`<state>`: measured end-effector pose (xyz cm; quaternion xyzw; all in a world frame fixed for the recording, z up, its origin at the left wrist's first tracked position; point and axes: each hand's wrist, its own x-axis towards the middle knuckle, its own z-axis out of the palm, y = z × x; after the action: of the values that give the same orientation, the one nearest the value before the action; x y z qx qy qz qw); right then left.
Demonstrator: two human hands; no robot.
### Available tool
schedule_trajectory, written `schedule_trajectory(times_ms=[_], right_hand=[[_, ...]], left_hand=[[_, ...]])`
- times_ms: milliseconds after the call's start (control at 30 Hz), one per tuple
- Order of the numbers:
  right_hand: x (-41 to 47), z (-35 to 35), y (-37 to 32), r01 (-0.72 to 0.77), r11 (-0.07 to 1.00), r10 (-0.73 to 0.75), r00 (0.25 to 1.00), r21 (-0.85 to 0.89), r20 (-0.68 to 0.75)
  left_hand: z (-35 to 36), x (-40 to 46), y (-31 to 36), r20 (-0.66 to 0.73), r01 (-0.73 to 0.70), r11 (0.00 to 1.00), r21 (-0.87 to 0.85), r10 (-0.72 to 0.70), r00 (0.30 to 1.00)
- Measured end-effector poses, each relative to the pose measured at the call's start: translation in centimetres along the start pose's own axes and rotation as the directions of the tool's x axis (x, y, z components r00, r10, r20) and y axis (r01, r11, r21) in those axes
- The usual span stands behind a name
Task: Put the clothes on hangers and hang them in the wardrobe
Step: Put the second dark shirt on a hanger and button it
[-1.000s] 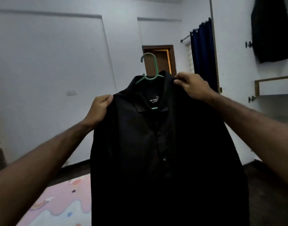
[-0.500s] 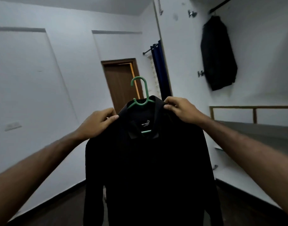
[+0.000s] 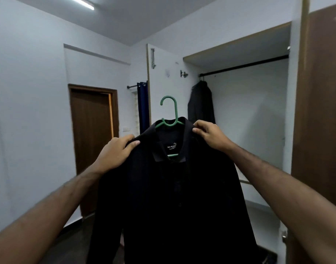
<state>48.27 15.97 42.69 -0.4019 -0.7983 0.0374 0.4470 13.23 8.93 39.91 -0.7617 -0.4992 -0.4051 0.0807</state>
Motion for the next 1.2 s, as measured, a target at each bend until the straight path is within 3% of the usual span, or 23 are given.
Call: schedule_trajectory(times_ms=[533,700,1200], right_hand=[[14.4,-4.3,17.3,-0.164,0.952,0.097,0.962,-0.258,-0.254],[20.4,-4.6,23.7,-0.204,0.946,0.109,0.932,-0.252,-0.345],[37.8,-8.6,49.7,-0.278,0.880,0.105,0.905,-0.386,-0.413]], left_hand=[[15.6,25.4,-1.9,-0.076,-0.166,0.984,-0.065,0.161,0.984],[21.0,34.2,-3.9,-0.078,-0.203,0.974,-0.104,0.196,0.978],[41.4,59.8,-4.8,-0.151,-0.261,0.964,-0.056,0.250,0.956]])
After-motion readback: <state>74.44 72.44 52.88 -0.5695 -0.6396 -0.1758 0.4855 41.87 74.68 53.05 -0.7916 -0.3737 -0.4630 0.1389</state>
